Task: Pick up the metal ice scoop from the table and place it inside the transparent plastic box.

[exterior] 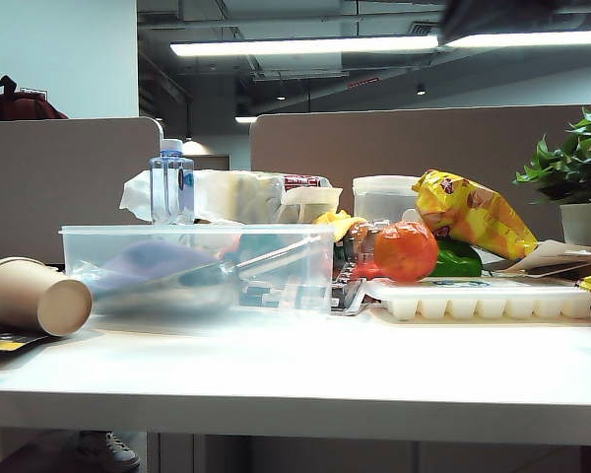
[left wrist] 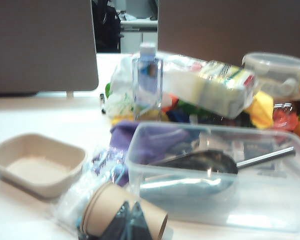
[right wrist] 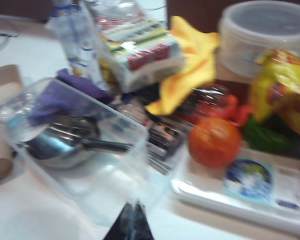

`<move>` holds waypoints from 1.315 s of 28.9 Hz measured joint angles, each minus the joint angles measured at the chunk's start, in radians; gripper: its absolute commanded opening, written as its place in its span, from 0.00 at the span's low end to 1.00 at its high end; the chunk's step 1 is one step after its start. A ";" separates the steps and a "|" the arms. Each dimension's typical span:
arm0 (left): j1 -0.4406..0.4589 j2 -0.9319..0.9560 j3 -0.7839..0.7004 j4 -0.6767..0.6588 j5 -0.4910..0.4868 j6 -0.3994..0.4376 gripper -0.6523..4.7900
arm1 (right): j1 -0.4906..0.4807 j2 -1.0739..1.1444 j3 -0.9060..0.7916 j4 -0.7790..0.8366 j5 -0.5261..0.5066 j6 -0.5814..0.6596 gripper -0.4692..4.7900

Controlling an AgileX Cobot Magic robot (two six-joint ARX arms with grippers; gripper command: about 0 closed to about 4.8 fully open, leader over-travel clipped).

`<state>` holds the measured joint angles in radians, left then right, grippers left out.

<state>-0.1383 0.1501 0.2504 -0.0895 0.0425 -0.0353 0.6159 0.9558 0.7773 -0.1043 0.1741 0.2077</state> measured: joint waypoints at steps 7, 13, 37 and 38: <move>0.000 -0.103 -0.096 0.000 0.000 0.000 0.11 | 0.000 -0.206 -0.169 0.058 0.114 0.006 0.07; 0.001 -0.144 -0.132 0.003 0.001 0.000 0.11 | 0.000 -0.313 -0.253 0.077 0.225 0.007 0.07; 0.008 -0.145 -0.244 -0.076 0.001 0.000 0.11 | 0.000 -0.607 -0.473 0.067 0.322 0.056 0.07; 0.008 -0.145 -0.244 -0.076 0.001 0.000 0.11 | 0.000 -0.612 -0.473 0.067 0.322 0.056 0.07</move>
<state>-0.1299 0.0048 0.0063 -0.1650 0.0433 -0.0349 0.6159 0.3443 0.3046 -0.0376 0.4961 0.2642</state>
